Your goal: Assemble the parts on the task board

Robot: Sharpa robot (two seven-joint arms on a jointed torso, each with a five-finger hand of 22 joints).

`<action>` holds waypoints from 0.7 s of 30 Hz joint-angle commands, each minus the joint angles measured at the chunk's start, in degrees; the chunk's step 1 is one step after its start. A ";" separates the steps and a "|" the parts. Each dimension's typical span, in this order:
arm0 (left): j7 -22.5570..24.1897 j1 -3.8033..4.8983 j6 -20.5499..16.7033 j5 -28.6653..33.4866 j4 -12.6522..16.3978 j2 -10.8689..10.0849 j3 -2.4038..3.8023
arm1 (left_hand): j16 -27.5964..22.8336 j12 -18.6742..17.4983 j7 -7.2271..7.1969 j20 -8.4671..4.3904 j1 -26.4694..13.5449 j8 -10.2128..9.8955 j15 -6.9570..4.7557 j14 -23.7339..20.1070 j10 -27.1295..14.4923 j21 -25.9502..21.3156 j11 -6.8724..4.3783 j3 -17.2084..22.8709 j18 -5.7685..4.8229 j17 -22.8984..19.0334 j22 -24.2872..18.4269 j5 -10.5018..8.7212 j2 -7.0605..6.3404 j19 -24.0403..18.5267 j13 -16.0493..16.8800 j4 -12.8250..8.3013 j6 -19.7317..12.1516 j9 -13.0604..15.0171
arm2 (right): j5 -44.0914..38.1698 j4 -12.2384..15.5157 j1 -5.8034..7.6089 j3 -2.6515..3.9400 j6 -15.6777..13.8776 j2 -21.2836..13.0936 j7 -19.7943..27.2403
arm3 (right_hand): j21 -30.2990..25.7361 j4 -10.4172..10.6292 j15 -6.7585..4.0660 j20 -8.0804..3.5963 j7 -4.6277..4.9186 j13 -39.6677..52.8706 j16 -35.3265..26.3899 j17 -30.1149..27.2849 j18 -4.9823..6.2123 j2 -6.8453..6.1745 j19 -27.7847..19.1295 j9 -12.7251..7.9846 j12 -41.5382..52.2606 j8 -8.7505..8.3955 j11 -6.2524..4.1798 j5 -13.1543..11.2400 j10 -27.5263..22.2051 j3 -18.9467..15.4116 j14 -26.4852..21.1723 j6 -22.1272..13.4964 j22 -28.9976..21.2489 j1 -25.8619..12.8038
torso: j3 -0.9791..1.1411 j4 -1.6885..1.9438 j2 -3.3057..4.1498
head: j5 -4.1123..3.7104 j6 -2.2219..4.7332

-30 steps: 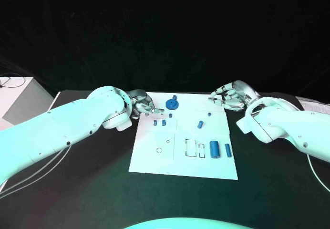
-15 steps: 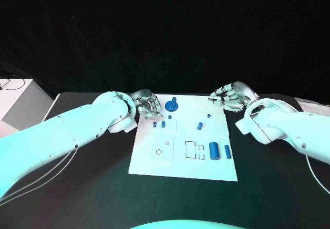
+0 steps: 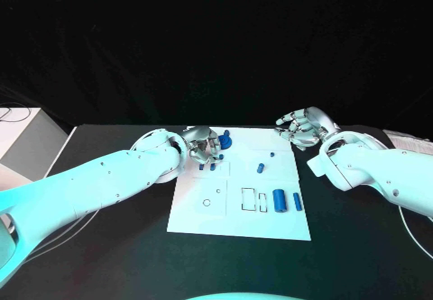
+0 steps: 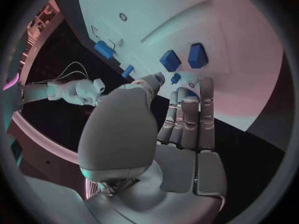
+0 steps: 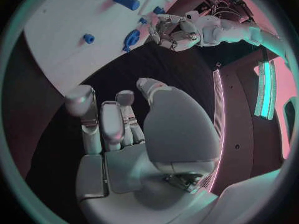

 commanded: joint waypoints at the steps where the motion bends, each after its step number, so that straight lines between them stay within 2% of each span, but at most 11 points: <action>1: 3.30 0.31 -2.59 -4.17 -0.30 0.82 -0.16 | 0.98 -0.62 -0.27 0.21 0.59 -0.30 -0.17 1.18 0.08 0.05 0.26 -0.44 0.75 0.92 0.10 0.00 0.51 0.50 -0.35 -0.02 0.77 -0.35 | 0.68 -0.06 -0.02 0.01 -1.84 0.09 3.20 | -8.97 -0.19 0.10 0.10 0.05 -5.69 -4.85 -5.31 2.09 -0.83 -2.86 0.14 -6.36 0.38 -0.73 0.13 -4.37 1.08 -2.11 0.07 -6.00 0.18 | -0.06 -0.21 0.13 | -0.02 0.19; 3: 3.25 0.47 -2.67 -4.26 -0.50 1.30 -0.25 | 1.44 -0.86 -0.39 0.17 0.75 -0.43 -0.22 1.68 0.30 0.22 0.21 -0.52 0.76 1.37 0.20 0.06 0.72 0.70 -0.53 0.04 1.17 -0.55 | 0.88 -0.08 -0.02 0.01 -2.15 0.14 3.64 | -17.24 -0.42 0.22 0.24 0.18 -7.88 -9.57 -9.77 3.15 -1.17 -4.97 0.26 -8.26 0.72 -0.62 0.14 -4.58 1.93 -3.87 -0.20 -11.75 0.03 | -0.01 -0.13 0.10 | -0.12 0.19; 5: 3.06 0.62 -2.67 -4.31 -0.67 1.74 -0.30 | 1.71 -1.05 -0.50 0.14 0.86 -0.58 -0.26 1.93 0.48 0.48 0.16 -0.53 0.72 1.53 0.46 0.09 0.89 0.97 -0.68 0.11 1.51 -0.73 | 1.00 -0.09 -0.01 0.01 -2.38 0.19 3.98 | -22.72 -0.72 0.53 0.29 0.21 -10.02 -14.81 -14.10 3.78 -1.41 -5.98 0.38 -10.01 1.08 -0.40 0.11 -4.80 2.67 -5.62 -0.50 -15.82 -0.15 | 0.00 -0.06 0.09 | -0.20 0.14; 8: 2.40 0.83 -2.45 -4.34 -0.92 2.31 -0.34 | 2.18 -1.49 -0.75 0.06 1.16 -0.93 -0.33 2.38 0.75 1.14 0.09 -0.43 0.59 1.83 1.17 0.15 1.15 1.62 -0.99 0.17 2.12 -1.08 | 1.20 -0.09 -0.01 0.01 -2.58 0.25 4.43 | -26.00 -1.11 0.68 0.57 0.46 -12.83 -22.86 -20.26 3.69 -1.57 -5.75 0.55 -12.42 1.58 -0.23 0.17 -5.32 3.49 -7.97 -0.79 -18.74 -0.40 | -0.01 -0.02 0.06 | -0.24 0.13; 12: 0.94 1.18 -1.44 -4.40 -1.31 3.06 -0.38 | 2.09 -2.86 -0.99 0.04 1.76 -1.89 -0.26 1.64 0.58 0.74 0.23 0.02 0.72 0.24 0.66 0.21 1.48 1.04 -1.77 0.18 2.92 -1.83 | 1.67 -0.10 0.00 0.01 -2.72 0.32 5.17 | -31.53 -1.69 1.30 1.16 0.99 -19.48 -30.57 -21.17 3.69 -1.81 -6.14 0.80 -18.76 2.24 0.39 0.16 -5.27 4.88 -9.26 -1.13 -23.87 -0.87 | -0.01 -0.09 0.09 | -0.30 0.09; 15: 0.03 1.38 -0.11 -4.48 -1.44 3.40 -0.42 | 2.43 -3.44 -1.19 0.03 2.17 -2.35 -0.29 1.96 1.04 1.35 0.20 0.52 0.60 0.44 1.38 0.25 1.78 1.57 -2.14 0.10 3.81 -2.20 | 2.23 -0.14 0.01 0.01 -2.67 0.35 5.58 | -34.43 -2.12 1.77 1.75 1.26 -23.53 -34.93 -21.69 3.60 -2.22 -6.85 0.89 -22.61 2.47 0.89 0.11 -5.08 5.36 -10.20 -1.34 -26.61 -1.14 | 0.01 -0.09 0.04 | -0.34 -0.01; 21: -1.93 1.56 3.16 -5.10 -1.53 3.68 -0.48 | 3.61 -4.86 -1.86 -0.27 2.93 -3.69 -0.65 3.12 3.43 3.29 -0.22 2.13 0.25 1.25 3.50 0.20 1.96 3.06 -3.00 -0.51 6.90 -3.03 | 2.90 -0.22 0.02 0.01 -2.49 0.42 6.15 | -40.33 -2.86 3.19 3.14 2.00 -32.32 -44.61 -23.58 3.51 -1.99 -8.56 0.90 -29.53 2.99 1.89 0.30 -3.85 6.01 -12.83 -1.52 -32.78 -2.03 | -0.01 0.02 -0.01 | -0.55 -0.19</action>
